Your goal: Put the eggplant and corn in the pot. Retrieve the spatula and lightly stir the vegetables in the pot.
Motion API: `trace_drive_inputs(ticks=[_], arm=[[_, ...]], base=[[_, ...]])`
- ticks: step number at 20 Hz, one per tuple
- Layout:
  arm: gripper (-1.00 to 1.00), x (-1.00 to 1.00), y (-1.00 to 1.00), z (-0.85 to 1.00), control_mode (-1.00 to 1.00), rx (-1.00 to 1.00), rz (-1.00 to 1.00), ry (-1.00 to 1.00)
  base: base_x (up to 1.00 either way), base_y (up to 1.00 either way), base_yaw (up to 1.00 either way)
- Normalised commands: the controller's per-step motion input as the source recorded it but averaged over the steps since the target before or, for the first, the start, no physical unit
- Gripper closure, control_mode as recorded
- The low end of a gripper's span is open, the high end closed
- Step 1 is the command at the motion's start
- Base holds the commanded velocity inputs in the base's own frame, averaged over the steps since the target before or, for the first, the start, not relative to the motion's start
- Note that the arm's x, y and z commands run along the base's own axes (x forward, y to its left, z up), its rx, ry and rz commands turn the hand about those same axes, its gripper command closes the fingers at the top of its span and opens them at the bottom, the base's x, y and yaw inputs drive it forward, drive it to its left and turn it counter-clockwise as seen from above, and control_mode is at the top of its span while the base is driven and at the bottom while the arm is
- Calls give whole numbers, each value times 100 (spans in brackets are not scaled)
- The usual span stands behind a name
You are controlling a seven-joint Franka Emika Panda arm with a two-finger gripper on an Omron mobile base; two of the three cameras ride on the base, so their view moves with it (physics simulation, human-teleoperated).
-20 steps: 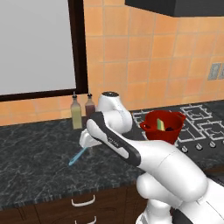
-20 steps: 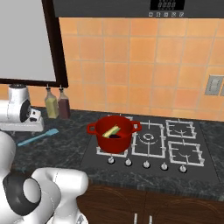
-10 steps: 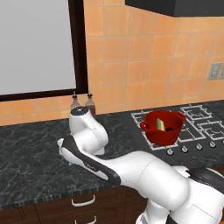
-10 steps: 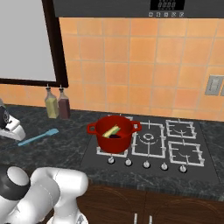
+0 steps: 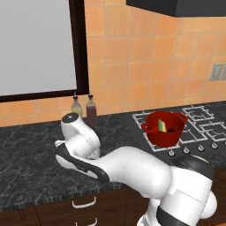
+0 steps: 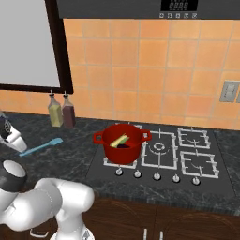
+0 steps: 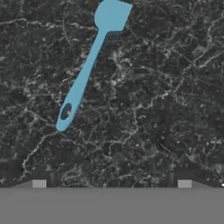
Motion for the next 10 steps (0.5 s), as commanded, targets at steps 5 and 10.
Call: trace_drive_inputs(ticks=[5, 10], arm=[[-100, 45, 0, -18, -100, 0, -10, 7], [-100, 27, 2, -29, -100, 0, -9, 11]], base=[[0, 0, 0], [0, 0, 0]])
